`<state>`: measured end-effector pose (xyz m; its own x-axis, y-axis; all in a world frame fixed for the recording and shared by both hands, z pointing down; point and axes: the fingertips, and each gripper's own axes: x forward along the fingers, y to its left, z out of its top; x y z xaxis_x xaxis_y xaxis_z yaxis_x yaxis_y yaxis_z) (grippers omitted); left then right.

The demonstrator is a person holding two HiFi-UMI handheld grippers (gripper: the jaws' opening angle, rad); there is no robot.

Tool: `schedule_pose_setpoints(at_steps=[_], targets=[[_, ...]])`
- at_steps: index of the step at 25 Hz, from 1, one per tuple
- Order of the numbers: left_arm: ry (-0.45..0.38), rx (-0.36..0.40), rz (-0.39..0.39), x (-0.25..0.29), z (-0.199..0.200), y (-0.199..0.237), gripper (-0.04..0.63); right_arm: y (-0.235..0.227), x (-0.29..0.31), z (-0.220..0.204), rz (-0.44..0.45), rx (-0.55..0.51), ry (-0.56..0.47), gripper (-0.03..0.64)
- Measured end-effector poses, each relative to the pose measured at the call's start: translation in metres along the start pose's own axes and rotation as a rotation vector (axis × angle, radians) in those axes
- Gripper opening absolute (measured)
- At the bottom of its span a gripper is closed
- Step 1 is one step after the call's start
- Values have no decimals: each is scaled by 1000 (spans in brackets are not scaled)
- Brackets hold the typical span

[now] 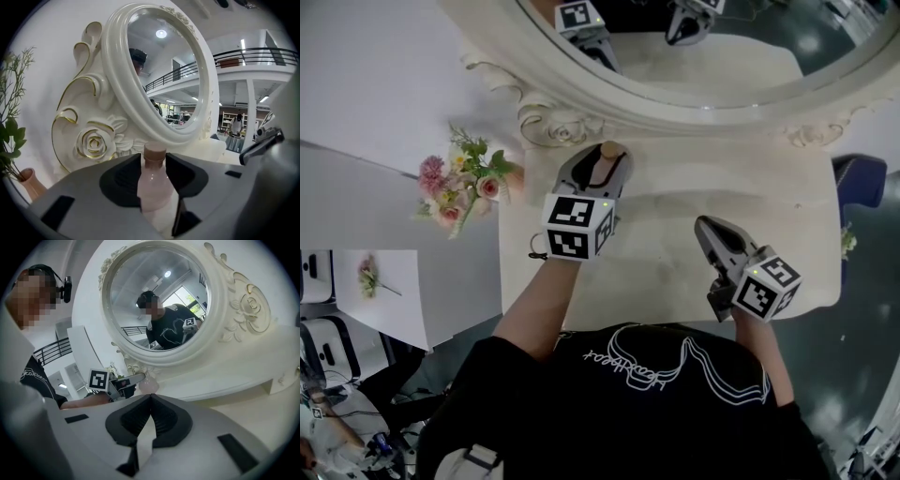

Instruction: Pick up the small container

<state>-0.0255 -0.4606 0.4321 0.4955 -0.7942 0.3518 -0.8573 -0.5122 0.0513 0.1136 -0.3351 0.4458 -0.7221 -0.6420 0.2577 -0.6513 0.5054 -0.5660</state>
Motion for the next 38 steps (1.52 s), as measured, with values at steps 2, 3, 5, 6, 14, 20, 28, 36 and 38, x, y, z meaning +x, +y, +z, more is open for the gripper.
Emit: schedule_pose_setpoints(at_steps=[2,3,5,6,14,20,28,36,38], targets=[[-2,7,1,0,0,0,163,-1,0,0,-1,6,-4,5],[-3,12,1,0,1,0,161,-2,-1,0,-2,5,-4,5],[-3,27,-1,0,1,0,158,-2,-1,-1,-4,5,-5,5],[-3,38,-2,0,1,0,155,-3,0,-2,-5,8,-5,3],[-13,69,8,0,2,0,137,-6,0,-6,-9,21,9,5],[-7,56,20,0,2,1,135,-6,-2,-7,-9,23,9,5],[-16,25,35,-1,3,1,133,-5,-13,-12,-25,28,11,5],[-52,-23,18,-18,16,-5,133,7,-20,-7,-25,2,0,5],[-54,-44,9,-25,18,-7,133,9,-22,-5,-26,2,-9,5]])
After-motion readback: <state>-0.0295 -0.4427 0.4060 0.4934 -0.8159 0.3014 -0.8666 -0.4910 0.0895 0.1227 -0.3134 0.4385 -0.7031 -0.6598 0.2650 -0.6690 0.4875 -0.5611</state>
